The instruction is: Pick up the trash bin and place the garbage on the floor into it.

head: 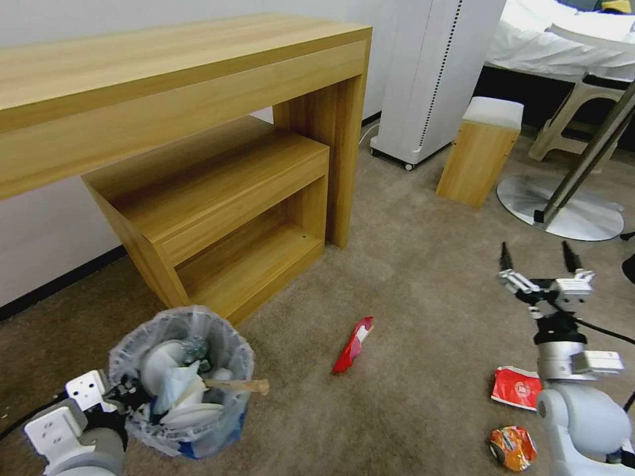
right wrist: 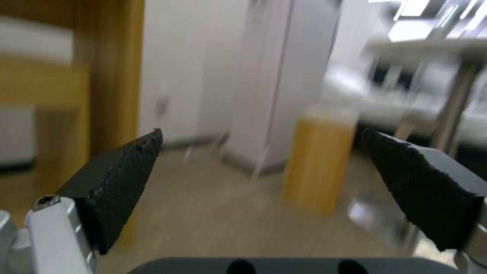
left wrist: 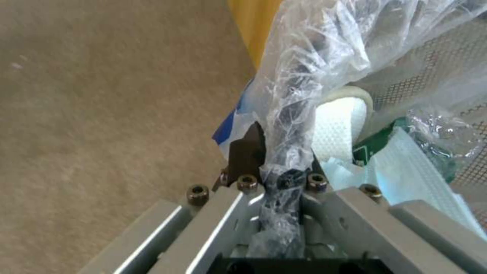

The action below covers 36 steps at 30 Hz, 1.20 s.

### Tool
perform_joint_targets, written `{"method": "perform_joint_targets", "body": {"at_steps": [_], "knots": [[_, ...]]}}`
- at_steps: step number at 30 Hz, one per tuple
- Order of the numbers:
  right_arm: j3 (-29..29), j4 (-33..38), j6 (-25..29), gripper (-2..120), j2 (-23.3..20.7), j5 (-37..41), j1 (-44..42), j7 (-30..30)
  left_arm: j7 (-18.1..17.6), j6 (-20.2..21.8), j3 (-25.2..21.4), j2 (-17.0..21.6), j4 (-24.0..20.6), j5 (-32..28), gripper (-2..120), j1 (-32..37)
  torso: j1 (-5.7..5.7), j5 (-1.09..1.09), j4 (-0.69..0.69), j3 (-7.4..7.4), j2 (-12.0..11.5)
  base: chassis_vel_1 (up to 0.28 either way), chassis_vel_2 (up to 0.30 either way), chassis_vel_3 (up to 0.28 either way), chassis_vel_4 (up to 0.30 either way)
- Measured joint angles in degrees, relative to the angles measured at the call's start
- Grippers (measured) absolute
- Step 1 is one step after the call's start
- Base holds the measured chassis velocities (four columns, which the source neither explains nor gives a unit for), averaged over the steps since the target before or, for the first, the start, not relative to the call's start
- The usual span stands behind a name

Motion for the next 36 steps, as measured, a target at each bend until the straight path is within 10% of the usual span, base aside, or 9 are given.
{"method": "perform_joint_targets", "body": {"at_steps": [9, 13, 22, 36], "knots": [[-16.62, -6.63, -34.73, 100, -1.19, 24.36, 9.68, 15.55, 0.12, 0.01, 0.32, -0.65, 0.01, 0.58, 0, -0.19, 0.0, 0.01, 0.02, 0.01, 0.0, 0.0, 0.0, 0.0, 0.0], [-21.85, -10.49, -41.87, 100, 1.12, 38.06, 14.66, 23.84, 0.31, -0.14, 0.43, -0.77, 0.01, 1.01, 0, 0.05, 0.0, 0.01, 0.03, 0.01, 0.0, 0.0, 0.0, 0.0, 0.0], [-25.32, -21.59, -47.95, 100, 6.67, 47.07, 20.69, 36.18, 0.84, -0.73, 1.09, -1.31, 0.02, 2.35, 0, 0.19, 0.0, 0.01, 0.01, 0.01, 0.0, 0.0, 0.0, 0.0, 0.0], [-23.82, -35.73, -47.47, 100, 13.75, 43.85, 26.43, 34.46, 1.59, -1.41, 1.56, -1.55, 0.02, 4.21, 0, 1.21, 0.0, 0.02, 0.01, 0.0, 0.0, 0.0, 0.0, 0.0, 0.0]]}}
